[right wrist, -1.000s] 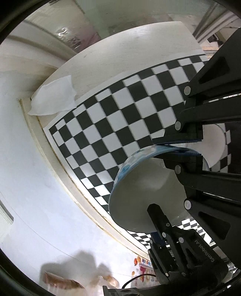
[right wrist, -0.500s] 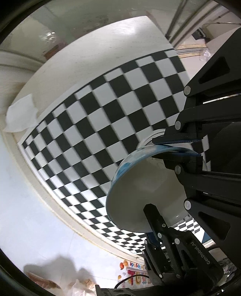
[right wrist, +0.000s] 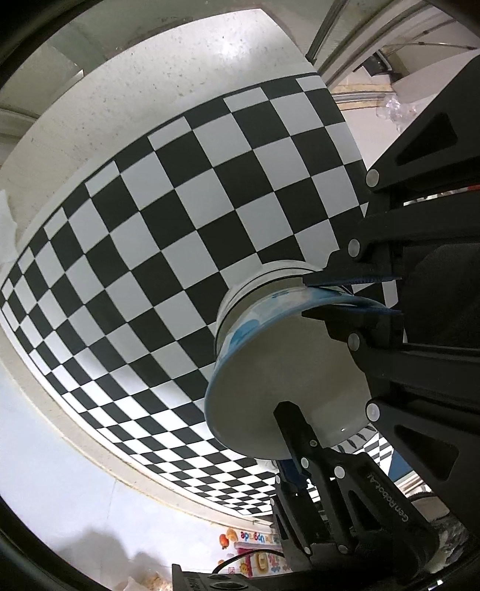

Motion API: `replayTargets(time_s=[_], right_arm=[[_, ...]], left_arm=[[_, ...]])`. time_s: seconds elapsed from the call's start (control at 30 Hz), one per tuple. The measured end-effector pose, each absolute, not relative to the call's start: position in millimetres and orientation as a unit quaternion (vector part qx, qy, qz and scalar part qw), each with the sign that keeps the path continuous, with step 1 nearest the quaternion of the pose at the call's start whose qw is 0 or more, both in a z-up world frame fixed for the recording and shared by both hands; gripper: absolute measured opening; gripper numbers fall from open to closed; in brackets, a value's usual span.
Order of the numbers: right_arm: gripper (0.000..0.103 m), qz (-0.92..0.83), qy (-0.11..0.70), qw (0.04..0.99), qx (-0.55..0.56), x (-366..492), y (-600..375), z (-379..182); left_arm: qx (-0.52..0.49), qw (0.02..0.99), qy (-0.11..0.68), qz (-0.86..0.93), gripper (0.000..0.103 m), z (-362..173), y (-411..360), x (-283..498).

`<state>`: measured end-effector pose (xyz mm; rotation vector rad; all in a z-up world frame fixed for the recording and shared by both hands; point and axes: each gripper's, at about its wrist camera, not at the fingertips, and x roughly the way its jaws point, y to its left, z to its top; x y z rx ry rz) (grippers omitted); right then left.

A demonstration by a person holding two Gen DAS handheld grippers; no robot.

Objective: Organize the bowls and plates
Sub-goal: 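Nest the bowl stack into the blue-dotted bowl, gripping all rims with both tools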

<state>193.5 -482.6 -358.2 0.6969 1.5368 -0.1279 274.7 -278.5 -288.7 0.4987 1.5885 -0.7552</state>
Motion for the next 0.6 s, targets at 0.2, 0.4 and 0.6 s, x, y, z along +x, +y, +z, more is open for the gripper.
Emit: replayTargets(time_s=[0.2,0.4,0.6], right_arm=[[0.012,-0.06,0.694,0.654,0.296,198,-477,-370],[0.013,-0.059,0.7,0.649,0.293,201,-476,-373],[0.014,-0.061,0.702,0.649,0.287,205,-476,-373]], left_arm=[[0.219,0.609,0.694,-0.317,0.012,-297,-276,276],[0.225,0.608,0.696,-0.308,0.013,-303,-275,275],[0.224,0.61,0.697,-0.302,0.013,-306,-276,274]])
